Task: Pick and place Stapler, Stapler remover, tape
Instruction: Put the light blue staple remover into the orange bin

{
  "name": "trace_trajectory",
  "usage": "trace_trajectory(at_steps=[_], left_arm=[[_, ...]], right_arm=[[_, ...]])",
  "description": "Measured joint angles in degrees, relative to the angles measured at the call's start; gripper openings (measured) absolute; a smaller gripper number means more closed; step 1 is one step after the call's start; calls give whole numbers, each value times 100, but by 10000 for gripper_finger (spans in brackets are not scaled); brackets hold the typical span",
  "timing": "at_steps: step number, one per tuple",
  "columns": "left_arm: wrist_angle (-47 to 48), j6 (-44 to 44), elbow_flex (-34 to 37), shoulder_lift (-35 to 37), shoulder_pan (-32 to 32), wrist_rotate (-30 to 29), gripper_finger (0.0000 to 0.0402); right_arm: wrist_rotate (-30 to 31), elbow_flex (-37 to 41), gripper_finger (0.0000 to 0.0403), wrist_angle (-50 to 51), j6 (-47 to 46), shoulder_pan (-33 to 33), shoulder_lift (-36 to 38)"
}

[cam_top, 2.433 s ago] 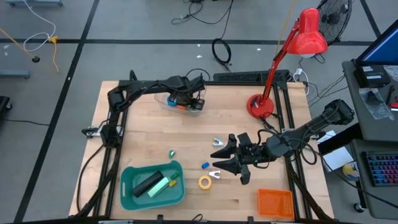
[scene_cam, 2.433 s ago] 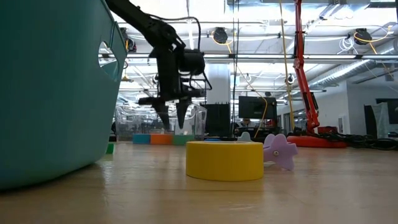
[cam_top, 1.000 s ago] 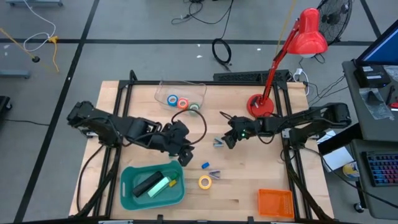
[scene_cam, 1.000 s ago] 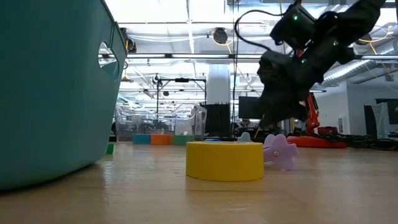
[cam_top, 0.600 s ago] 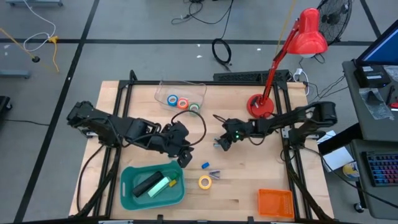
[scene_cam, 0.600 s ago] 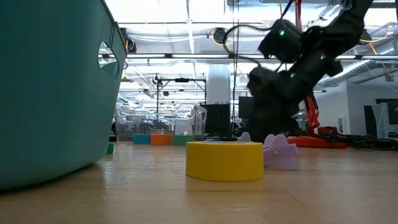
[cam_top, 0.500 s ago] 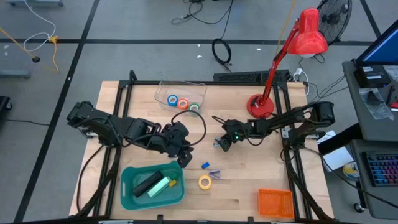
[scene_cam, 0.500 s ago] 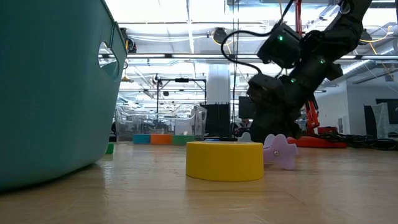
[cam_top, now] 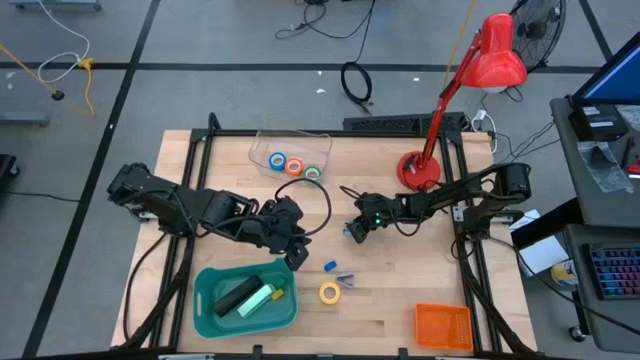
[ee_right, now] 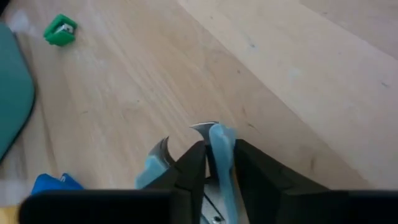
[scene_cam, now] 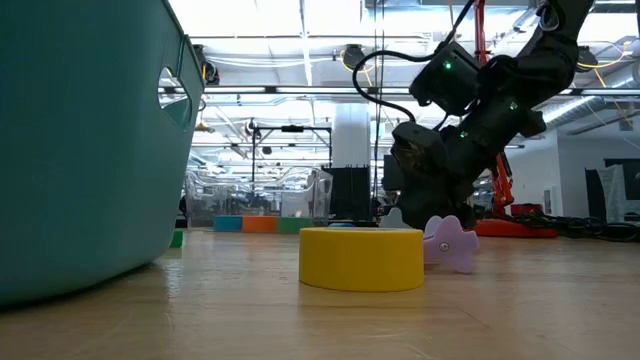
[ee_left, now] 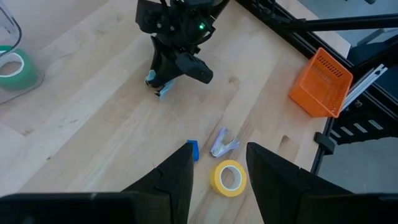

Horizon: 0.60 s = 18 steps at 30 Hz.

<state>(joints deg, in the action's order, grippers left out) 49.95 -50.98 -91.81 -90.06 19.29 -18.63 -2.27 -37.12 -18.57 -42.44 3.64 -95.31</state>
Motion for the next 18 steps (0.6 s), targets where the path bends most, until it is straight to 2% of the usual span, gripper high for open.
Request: trace_trajectory(at_steps=[5, 12, 18], left_arm=[[-4, 8, 0, 0, 0, 0, 149], [-8, 92, 2, 0, -2, -70, 149], [-5, 189, 4, 0, -2, -79, 149]], right_arm=[[-242, 0, 35, -2, -16, -30, 45], [-234, -6, 49, 178, -438, -314, 696], [-230, -249, 43, 1866, -988, -1323, 2020]])
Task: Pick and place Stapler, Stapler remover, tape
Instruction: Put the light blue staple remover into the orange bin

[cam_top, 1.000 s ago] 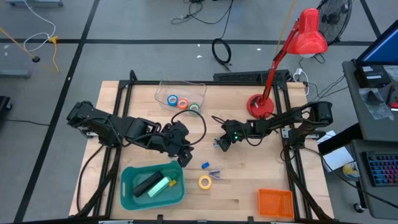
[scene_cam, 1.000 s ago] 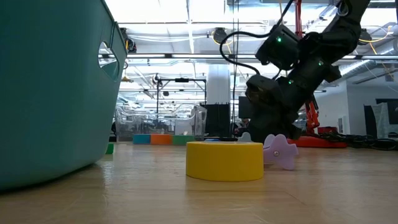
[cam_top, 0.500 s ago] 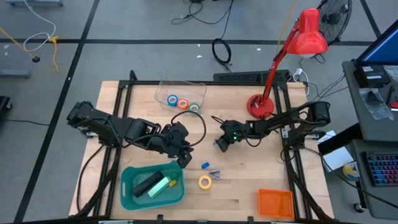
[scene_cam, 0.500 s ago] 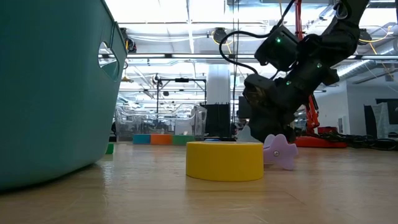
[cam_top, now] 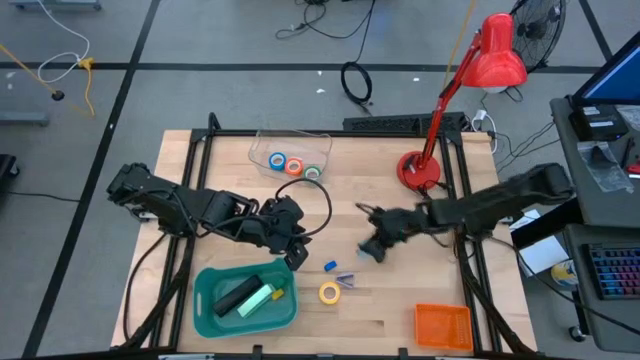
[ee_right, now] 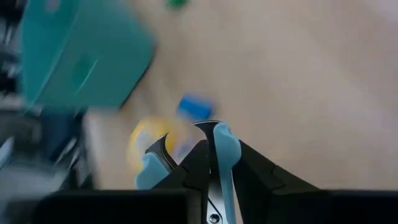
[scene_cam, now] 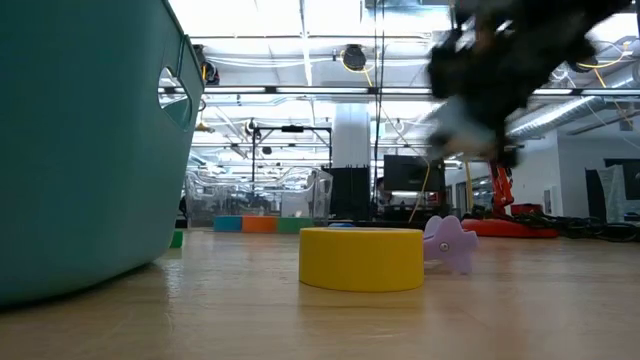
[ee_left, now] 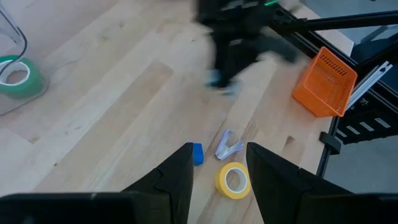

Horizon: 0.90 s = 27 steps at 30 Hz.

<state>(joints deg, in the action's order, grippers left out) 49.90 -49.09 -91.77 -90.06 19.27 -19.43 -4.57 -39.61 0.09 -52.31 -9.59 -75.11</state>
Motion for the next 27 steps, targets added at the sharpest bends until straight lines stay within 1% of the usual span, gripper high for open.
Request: trace_trajectory(at_steps=[3, 5, 7, 11, 14, 17, 20, 23, 27], left_arm=[[-1, 57, 0, 0, 0, -19, 149], [-1, 82, 0, 0, 0, -19, 149], [-3, 110, 0, 0, 0, -19, 149], [-23, 163, 0, 0, -9, -20, 149], [-23, 216, 0, 0, -20, -19, 149], [-20, 250, 0, 0, -50, -15, 149], [-19, 270, 0, 0, -101, 33, 149], [-18, 300, 0, 0, -154, 111, 149], [-18, 355, 0, 0, -173, 132, 149]], right_arm=[[195, -180, 37, 953, -626, -868, 675], [530, -285, 37, 1502, -1256, -1555, 1041], [879, -409, 39, 1882, -1962, -2315, 1256], [1465, -530, 40, 2265, -3390, -3808, 1260], [1791, -533, 40, 2310, -4456, -4641, 1009], [1804, -533, 40, 2232, -5264, -5214, 639], [1776, -533, 41, 2008, -5782, -5577, 247], [1779, -533, 41, 1691, -6072, -5745, -104], [1778, -533, 42, 1602, -6238, -5775, -442]])
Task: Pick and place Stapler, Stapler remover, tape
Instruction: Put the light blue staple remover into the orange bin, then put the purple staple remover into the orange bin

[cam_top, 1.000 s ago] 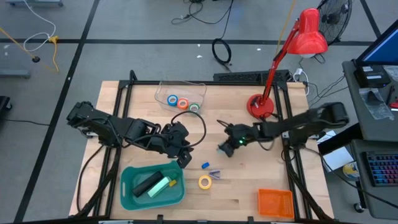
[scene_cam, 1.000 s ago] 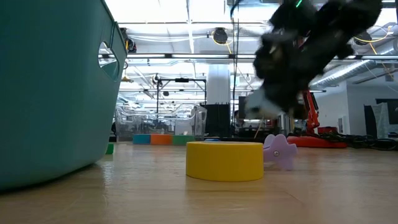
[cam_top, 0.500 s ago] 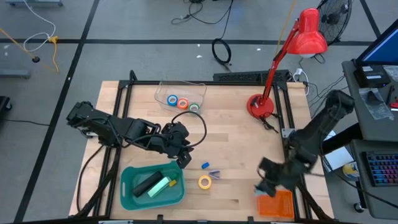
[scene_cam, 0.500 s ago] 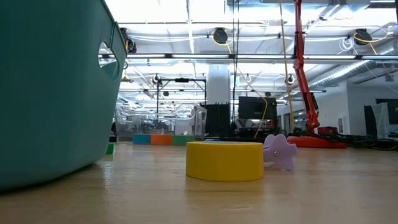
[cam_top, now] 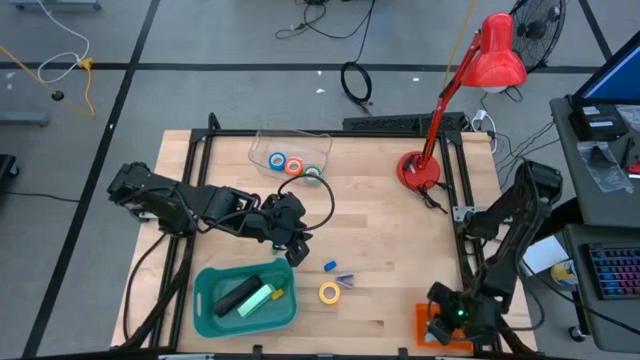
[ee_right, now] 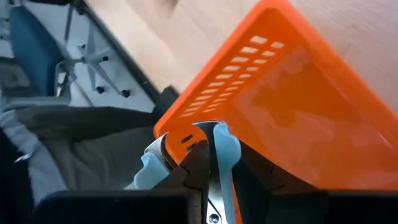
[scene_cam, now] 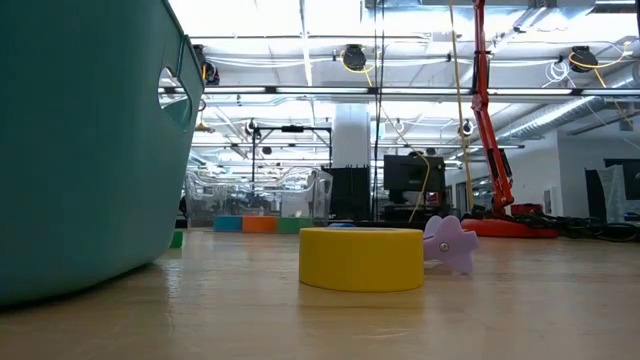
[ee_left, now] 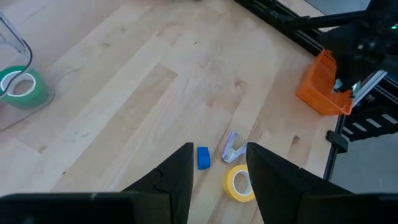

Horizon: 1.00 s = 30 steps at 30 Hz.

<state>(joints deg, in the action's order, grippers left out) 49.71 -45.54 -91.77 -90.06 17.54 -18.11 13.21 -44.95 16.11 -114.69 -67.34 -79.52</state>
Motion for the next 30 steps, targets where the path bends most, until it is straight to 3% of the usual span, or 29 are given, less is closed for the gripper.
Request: trace_trajectory(at_steps=[13, 23, 30], left_arm=[[-2, -2, 0, 0, 26, 2, 149], [-2, 44, 0, 0, 33, -4, 149], [-48, 610, 87, -116, -139, -53, 149]], right_arm=[[-431, 0, 52, 214, -31, 60, -271], [-401, 0, 152, 163, -20, 166, -80], [512, 0, 170, 65, 329, 466, 502]])
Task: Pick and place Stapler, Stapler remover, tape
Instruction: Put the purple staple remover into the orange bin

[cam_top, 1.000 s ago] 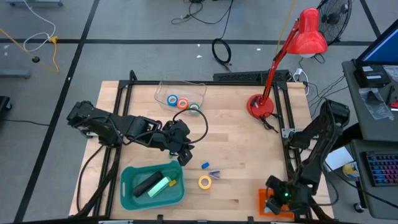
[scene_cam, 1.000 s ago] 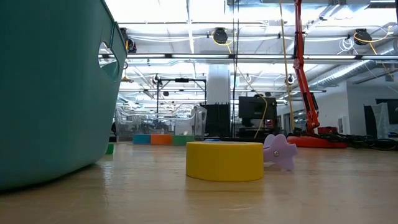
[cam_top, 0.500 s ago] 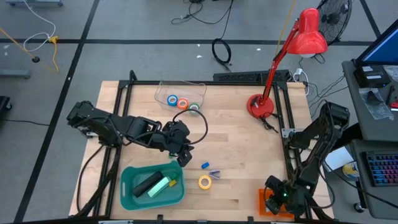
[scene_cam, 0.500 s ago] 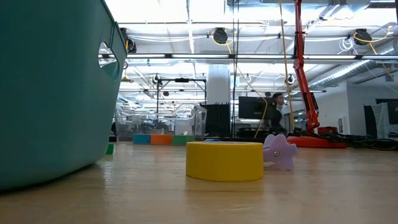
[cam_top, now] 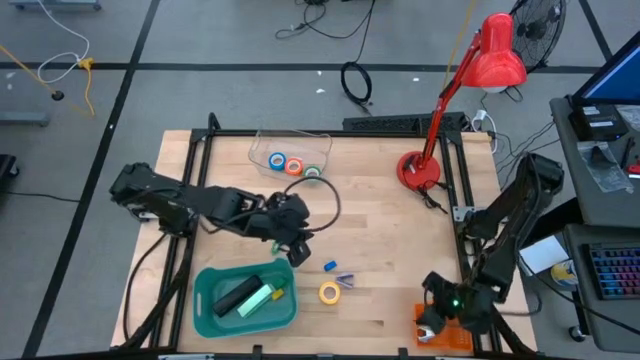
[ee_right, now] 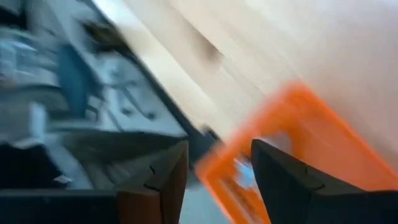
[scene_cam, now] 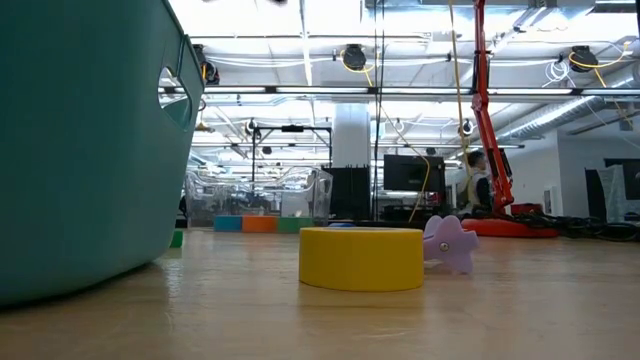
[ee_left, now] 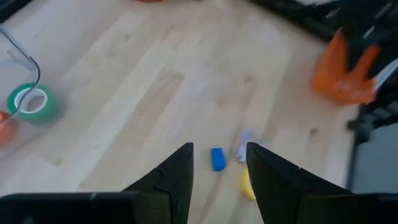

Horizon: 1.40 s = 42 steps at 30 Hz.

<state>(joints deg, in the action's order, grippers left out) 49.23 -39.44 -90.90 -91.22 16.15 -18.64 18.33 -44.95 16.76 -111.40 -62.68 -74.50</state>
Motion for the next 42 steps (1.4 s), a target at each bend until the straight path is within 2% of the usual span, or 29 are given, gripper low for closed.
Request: trace_trajectory(at_steps=[7, 11, 15, 23, 31, 42], left_arm=[[-145, 1301, 115, -839, -633, 1260, 149], [-956, 1918, 123, -1567, -830, 2159, 149], [-1792, 2270, 123, -2156, -836, 2756, 150], [-2058, 2543, 123, -2890, -711, 3115, 150], [-2768, 2500, 112, -2929, -639, 3045, 150], [-2855, 2396, 119, -3165, -725, 3129, 150]], right_arm=[[1602, -6, 160, -341, 1459, 569, 886], [2229, -9, 160, -322, 2374, 942, 1277], [2660, -9, 160, -139, 2990, 1228, 1507], [2913, -9, 160, 480, 3068, 1485, 1565], [2992, -9, 160, 640, 3032, 1489, 1569], [3055, -9, 160, 630, 3001, 1504, 1569]])
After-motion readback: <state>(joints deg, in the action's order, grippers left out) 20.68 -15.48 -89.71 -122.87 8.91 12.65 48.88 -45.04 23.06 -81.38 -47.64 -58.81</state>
